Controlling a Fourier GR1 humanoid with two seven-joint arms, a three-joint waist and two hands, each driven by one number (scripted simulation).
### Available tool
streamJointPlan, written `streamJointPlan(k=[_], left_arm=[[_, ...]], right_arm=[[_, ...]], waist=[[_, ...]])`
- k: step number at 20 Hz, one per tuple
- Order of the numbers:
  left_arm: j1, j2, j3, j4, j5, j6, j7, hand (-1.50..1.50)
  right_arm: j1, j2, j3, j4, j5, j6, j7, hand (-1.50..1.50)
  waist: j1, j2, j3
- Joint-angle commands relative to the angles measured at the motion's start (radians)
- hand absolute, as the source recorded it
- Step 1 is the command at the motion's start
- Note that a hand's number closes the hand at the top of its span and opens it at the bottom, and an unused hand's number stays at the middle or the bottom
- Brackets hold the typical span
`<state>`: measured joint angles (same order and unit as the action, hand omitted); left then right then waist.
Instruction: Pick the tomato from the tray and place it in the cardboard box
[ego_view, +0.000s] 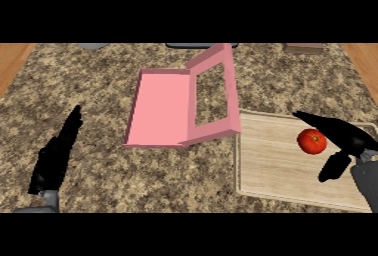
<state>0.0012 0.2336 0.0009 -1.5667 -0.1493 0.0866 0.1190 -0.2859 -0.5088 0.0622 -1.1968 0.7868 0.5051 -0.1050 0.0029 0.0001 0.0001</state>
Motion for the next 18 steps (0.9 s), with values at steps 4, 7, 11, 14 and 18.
streamJointPlan(k=[4,7,11,14,18], left_arm=[[-0.002,-0.026,0.021,-0.020,-0.029,-0.016,0.016,0.00],[0.005,-0.053,-0.007,-0.002,-0.055,0.004,-0.006,0.00],[-0.004,0.001,0.064,0.022,0.008,-0.057,-0.034,0.00],[0.051,-0.028,0.046,0.040,-0.013,-0.040,-0.103,0.00],[0.040,-0.073,-0.001,-0.047,-0.069,0.003,0.002,0.00]], right_arm=[[0.012,0.044,-0.022,0.048,0.047,0.001,-0.043,1.50],[-0.116,0.039,-0.034,0.128,0.066,-0.023,-0.065,1.50],[0.001,0.057,-0.016,0.003,0.136,-0.201,-0.061,1.50],[0.024,0.061,-0.041,0.061,0.153,-0.315,-0.138,1.50],[-0.058,0.037,-0.096,0.073,0.135,-0.288,-0.157,1.50]], waist=[[0.000,0.000,0.000],[0.006,0.001,0.000],[-0.002,-0.001,0.000],[0.002,0.000,0.000],[0.003,0.000,0.000]])
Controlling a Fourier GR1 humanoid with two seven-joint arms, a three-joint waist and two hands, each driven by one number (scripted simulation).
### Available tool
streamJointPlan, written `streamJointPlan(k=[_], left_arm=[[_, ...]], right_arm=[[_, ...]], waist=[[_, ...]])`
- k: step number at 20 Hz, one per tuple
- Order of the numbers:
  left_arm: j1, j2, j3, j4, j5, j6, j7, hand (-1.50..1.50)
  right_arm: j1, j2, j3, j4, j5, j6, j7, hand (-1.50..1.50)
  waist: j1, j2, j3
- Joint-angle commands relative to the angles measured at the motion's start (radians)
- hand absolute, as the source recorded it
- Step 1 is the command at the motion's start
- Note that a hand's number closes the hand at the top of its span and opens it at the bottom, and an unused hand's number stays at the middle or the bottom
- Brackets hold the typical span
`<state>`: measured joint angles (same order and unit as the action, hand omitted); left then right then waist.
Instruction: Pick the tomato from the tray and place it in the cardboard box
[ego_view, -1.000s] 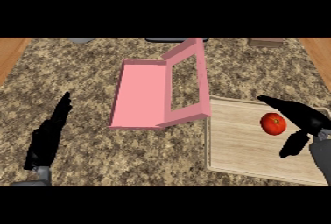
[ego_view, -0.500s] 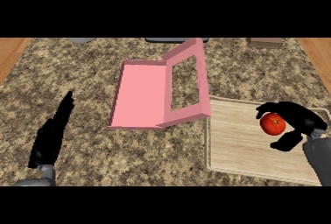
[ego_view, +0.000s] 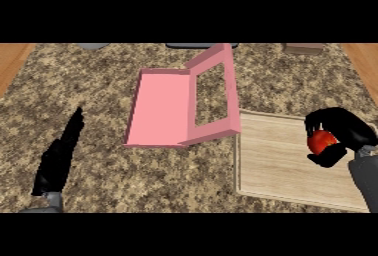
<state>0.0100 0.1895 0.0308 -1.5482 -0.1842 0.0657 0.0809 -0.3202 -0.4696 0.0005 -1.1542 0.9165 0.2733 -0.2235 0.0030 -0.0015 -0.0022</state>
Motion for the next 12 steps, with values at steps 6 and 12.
streamJointPlan(k=[6,12], left_arm=[[0.032,0.016,0.048,0.003,0.012,0.016,0.017,0.00],[0.050,0.008,0.029,-0.011,0.001,0.014,0.005,0.00]], right_arm=[[0.176,0.280,-0.019,-0.177,0.159,-0.176,0.626,1.50],[0.226,0.462,0.129,-0.406,0.399,-0.248,0.992,1.50]], waist=[[-0.094,-0.034,-0.008],[-0.066,-0.032,-0.008]])
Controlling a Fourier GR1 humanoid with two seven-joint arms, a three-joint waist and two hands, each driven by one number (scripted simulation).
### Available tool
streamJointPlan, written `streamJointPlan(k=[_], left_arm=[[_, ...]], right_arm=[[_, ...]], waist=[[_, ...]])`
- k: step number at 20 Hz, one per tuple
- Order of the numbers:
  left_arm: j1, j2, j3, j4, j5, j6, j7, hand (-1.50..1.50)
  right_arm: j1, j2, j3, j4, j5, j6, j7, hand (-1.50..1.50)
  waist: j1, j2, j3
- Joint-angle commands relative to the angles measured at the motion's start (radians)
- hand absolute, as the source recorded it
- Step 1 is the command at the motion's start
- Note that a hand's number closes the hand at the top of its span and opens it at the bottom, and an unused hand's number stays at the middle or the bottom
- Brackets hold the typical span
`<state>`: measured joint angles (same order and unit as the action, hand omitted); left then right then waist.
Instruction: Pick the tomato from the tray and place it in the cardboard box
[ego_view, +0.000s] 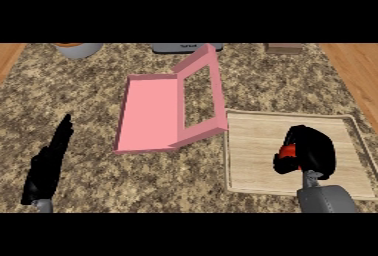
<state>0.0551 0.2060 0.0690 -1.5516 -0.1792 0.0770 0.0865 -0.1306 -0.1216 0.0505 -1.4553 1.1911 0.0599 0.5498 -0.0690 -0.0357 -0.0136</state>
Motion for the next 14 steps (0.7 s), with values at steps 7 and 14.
streamJointPlan(k=[7,14], left_arm=[[-0.034,-0.007,-0.009,0.009,0.009,-0.014,0.003,0.00],[-0.050,0.018,-0.005,-0.003,0.028,-0.058,-0.013,0.00]], right_arm=[[-0.021,0.120,0.443,-0.441,0.178,-0.129,0.546,1.50],[-0.271,0.121,0.733,-0.520,0.269,-0.074,0.851,1.50]], waist=[[0.051,0.016,0.010],[0.088,0.030,0.011]])
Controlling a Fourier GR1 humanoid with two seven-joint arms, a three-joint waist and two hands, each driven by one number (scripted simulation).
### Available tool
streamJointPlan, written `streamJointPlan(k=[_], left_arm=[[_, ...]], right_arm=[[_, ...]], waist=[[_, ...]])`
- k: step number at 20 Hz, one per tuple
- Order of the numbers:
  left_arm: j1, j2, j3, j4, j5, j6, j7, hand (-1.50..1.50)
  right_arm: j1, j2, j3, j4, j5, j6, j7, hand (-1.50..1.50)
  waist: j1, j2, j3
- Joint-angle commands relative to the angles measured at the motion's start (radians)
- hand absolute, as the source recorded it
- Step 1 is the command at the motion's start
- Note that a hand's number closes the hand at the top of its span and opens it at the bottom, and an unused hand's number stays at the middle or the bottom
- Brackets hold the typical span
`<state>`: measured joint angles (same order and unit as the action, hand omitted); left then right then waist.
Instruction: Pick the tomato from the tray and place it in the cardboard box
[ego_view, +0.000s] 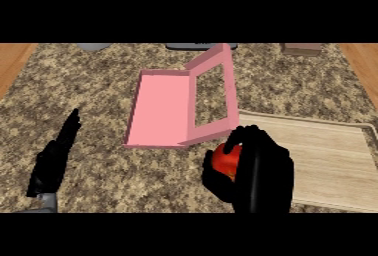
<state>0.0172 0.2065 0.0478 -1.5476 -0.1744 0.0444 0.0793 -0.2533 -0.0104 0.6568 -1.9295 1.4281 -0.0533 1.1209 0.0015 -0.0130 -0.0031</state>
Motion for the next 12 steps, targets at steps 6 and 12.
streamJointPlan(k=[6,12], left_arm=[[-0.074,-0.028,-0.038,0.000,-0.030,0.011,0.058,0.00],[-0.078,-0.037,-0.037,0.055,-0.038,0.017,0.008,0.00]], right_arm=[[-0.417,0.010,0.067,0.147,-0.089,-0.009,0.357,1.50],[-0.579,0.010,-0.079,0.322,-0.233,-0.026,0.321,1.50]], waist=[[0.037,0.015,0.001],[0.047,0.021,0.001]])
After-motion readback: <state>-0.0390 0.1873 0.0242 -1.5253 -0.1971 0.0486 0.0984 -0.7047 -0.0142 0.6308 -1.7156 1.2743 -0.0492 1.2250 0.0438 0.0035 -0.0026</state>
